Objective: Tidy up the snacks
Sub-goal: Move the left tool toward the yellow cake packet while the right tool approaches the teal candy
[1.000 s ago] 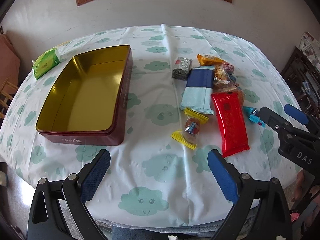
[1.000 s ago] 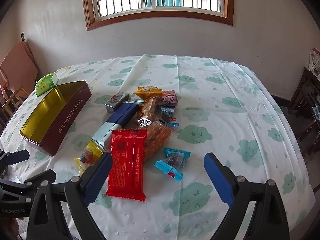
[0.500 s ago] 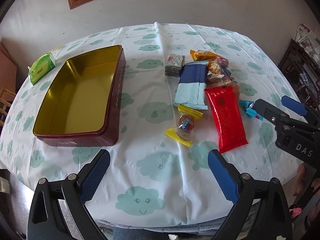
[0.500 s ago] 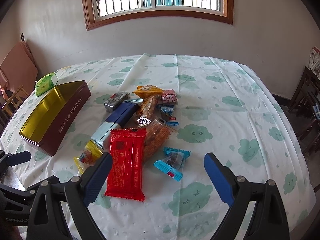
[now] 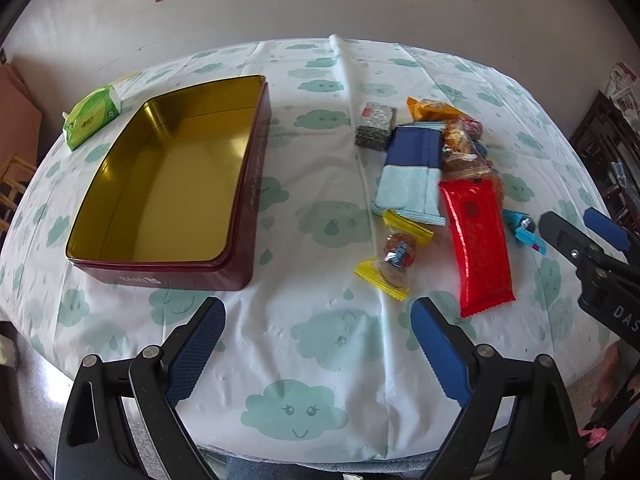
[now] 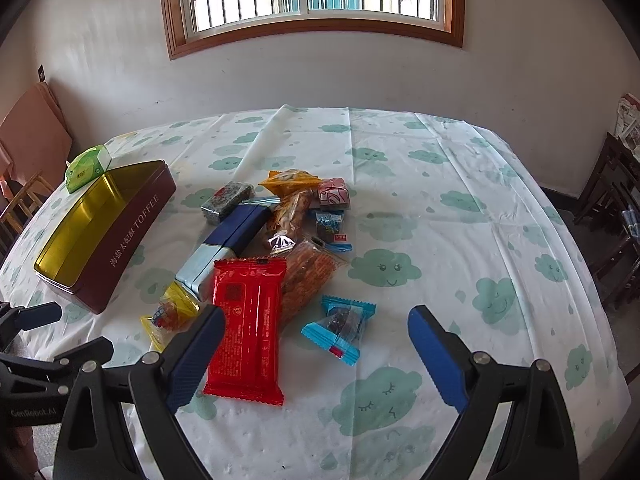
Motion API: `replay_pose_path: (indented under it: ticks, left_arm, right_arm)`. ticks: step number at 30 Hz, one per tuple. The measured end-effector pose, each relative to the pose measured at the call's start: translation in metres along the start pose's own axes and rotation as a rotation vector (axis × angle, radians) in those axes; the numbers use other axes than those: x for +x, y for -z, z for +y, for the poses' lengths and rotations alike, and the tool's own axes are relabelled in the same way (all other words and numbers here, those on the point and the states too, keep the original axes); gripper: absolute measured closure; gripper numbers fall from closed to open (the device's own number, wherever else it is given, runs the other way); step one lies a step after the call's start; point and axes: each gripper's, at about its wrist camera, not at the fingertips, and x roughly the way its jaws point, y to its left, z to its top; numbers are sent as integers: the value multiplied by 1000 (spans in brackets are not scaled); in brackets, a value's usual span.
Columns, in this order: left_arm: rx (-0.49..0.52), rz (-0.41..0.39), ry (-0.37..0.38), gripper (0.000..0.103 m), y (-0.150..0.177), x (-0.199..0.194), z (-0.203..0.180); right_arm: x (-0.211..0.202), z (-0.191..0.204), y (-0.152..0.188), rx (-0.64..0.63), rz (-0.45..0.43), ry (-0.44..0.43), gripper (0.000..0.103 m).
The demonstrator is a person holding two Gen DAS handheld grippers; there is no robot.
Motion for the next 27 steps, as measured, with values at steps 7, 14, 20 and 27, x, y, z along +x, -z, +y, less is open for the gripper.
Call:
replay_pose_path:
  ticks: [7,14,20,27]
  left_arm:
    - [-15,3,-15,11,-4,7,7]
    - [15,-5,-23,15,-6,12,4]
    - [24,-1,-17,16,-6,15,3]
    - [31,1,-6,18,-5,18,2]
  right_arm:
    - [1,0,0,-1,4,-5,8]
    - [8,0,-1,-3,13,-2,8]
    - [10,1,-1,-9,15,5,8]
    - [15,1,1,-1,27,-3,9]
